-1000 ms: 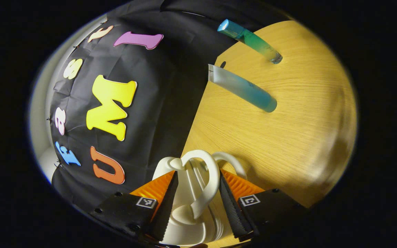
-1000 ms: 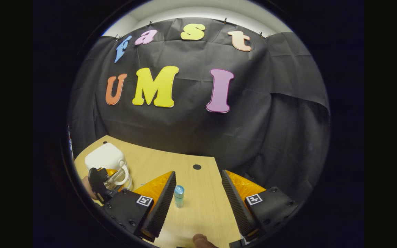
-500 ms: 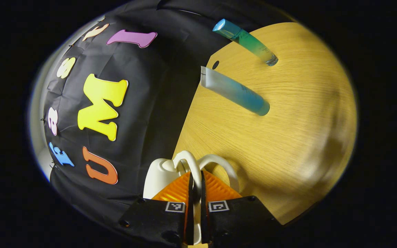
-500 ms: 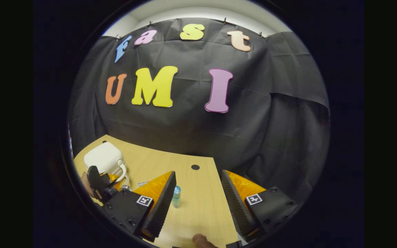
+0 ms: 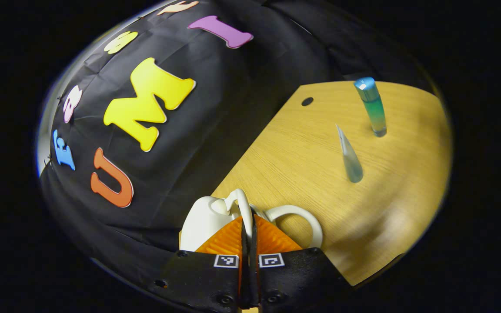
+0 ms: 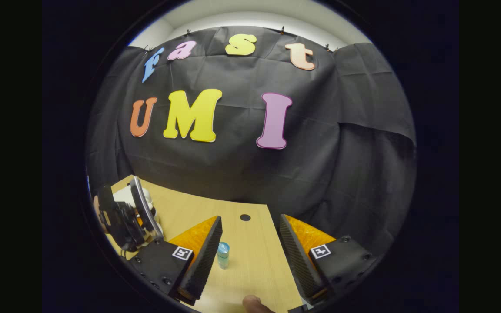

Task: First open the suitcase, pack the skin care products into it, and then close the suitcase.

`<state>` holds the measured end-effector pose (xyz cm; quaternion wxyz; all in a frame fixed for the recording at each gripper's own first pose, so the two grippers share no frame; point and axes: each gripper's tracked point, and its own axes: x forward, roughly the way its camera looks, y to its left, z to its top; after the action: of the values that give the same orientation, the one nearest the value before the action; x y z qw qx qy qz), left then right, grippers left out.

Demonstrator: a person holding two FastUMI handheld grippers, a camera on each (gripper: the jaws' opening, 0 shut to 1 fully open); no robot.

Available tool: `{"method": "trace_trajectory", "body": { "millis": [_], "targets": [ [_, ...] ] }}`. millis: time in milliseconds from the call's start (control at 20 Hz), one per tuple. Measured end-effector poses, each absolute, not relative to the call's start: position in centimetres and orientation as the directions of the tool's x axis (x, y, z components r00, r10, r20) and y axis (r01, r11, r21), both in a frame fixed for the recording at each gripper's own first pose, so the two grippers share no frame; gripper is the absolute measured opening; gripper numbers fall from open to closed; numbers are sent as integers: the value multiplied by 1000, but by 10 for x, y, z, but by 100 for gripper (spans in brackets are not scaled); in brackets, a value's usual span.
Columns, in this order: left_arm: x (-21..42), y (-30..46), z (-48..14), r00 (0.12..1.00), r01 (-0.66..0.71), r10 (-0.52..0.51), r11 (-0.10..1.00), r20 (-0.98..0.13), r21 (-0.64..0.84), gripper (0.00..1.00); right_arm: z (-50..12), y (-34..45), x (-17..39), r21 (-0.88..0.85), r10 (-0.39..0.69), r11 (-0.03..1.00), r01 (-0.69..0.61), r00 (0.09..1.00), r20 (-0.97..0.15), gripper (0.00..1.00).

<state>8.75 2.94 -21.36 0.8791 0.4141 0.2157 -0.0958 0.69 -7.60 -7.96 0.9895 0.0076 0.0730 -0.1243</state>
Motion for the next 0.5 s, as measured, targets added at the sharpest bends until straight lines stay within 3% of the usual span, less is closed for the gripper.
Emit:
{"method": "trace_trajectory", "body": {
  "millis": [500],
  "targets": [
    [85,150,-102,914,224,-2,835,-406,502,3,-63,-1,25,-13,-221,975,222,965,-139,80]
  ]
}}
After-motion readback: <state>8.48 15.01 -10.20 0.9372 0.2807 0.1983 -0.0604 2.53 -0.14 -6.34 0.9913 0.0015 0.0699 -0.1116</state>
